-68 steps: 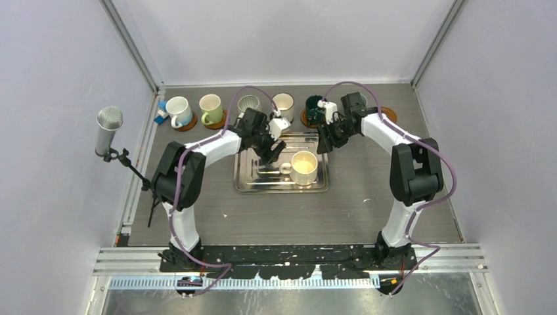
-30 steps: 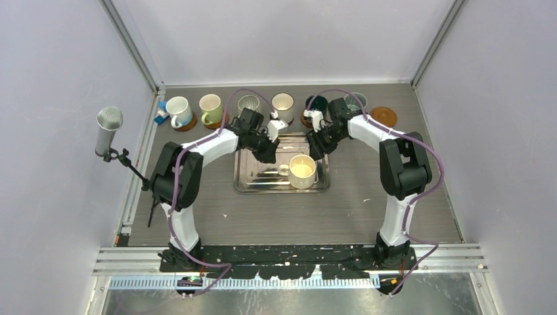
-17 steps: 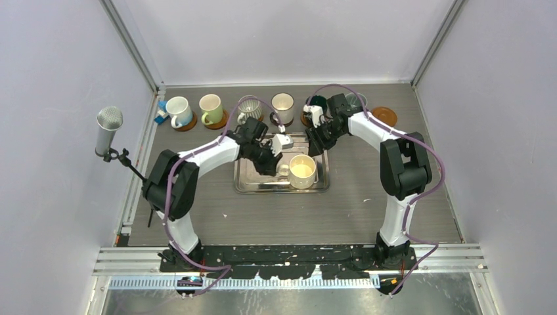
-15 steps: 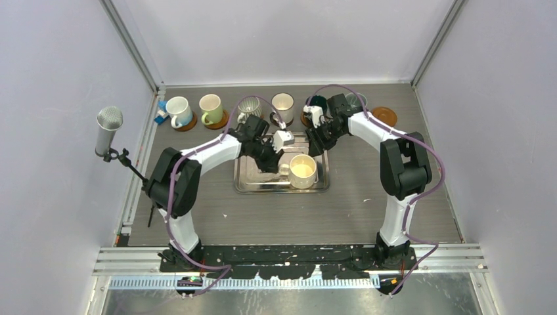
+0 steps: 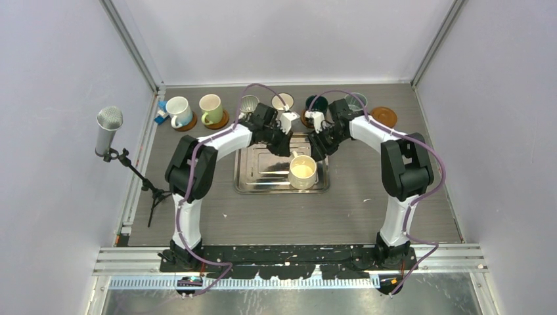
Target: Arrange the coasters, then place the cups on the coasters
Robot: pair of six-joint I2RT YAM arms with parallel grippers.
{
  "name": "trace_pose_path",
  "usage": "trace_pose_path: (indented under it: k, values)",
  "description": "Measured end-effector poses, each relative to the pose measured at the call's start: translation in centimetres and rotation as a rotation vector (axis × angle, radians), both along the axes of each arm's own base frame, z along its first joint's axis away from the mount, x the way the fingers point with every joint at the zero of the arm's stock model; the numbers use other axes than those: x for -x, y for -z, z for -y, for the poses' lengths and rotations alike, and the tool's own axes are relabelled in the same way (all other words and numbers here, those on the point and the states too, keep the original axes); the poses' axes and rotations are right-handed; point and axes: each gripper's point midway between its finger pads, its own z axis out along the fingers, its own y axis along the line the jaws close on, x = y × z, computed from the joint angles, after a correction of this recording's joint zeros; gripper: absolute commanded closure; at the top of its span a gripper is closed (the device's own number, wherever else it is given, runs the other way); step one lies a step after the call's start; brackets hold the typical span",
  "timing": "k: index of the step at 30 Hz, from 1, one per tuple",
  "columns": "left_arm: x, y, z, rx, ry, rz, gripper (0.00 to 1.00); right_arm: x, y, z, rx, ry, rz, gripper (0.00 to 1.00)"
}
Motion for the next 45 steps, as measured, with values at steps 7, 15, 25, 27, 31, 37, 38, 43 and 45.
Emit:
trace_pose_path:
  k: [7, 15, 25, 27, 31, 37, 38, 43, 45]
  values:
    - [-2.5, 0.9, 2.5, 0.043, -0.042, -0.021, 0.84, 0.9, -0.1, 0.1, -0.006, -0.002, -0.009, 0.48]
    - [-3.2, 0.2, 4.8, 0.102, -0.058, -0.064, 0.66, 1.0, -0.7, -0.5, -0.033, -0.013, 0.005, 0.47]
    - [-3.8, -0.1, 0.7, 0.076, -0.164, -0.074, 0.61, 1.1, -2.5, 0.8, -0.030, -0.015, 0.041, 0.46]
    - [-3.5, -0.6, -1.1, 0.058, -0.158, -0.044, 0.64, 0.6, -2.9, 1.8, -0.032, 0.016, 0.041, 0.46]
    - [-2.5, -2.0, -3.1, 0.013, -0.094, 0.029, 0.67, -0.5, -3.4, 3.6, -0.028, 0.069, 0.047, 0.45]
    - [-0.4, -2.1, -1.2, -0.050, 0.057, 0.090, 0.69, -1.8, -4.0, 6.4, -0.018, 0.152, 0.046, 0.45]
    - [-0.2, -2.0, -0.6, -0.057, 0.079, 0.093, 0.69, -1.8, -4.1, 6.7, -0.017, 0.160, 0.044, 0.44]
    - [-0.2, -1.8, 2.6, -0.056, 0.154, 0.115, 0.68, -2.0, -4.0, 8.6, -0.005, 0.205, 0.030, 0.38]
    - [-0.5, -1.7, 4.1, -0.050, 0.174, 0.123, 0.67, -2.1, -4.0, 9.1, -0.003, 0.215, 0.033, 0.36]
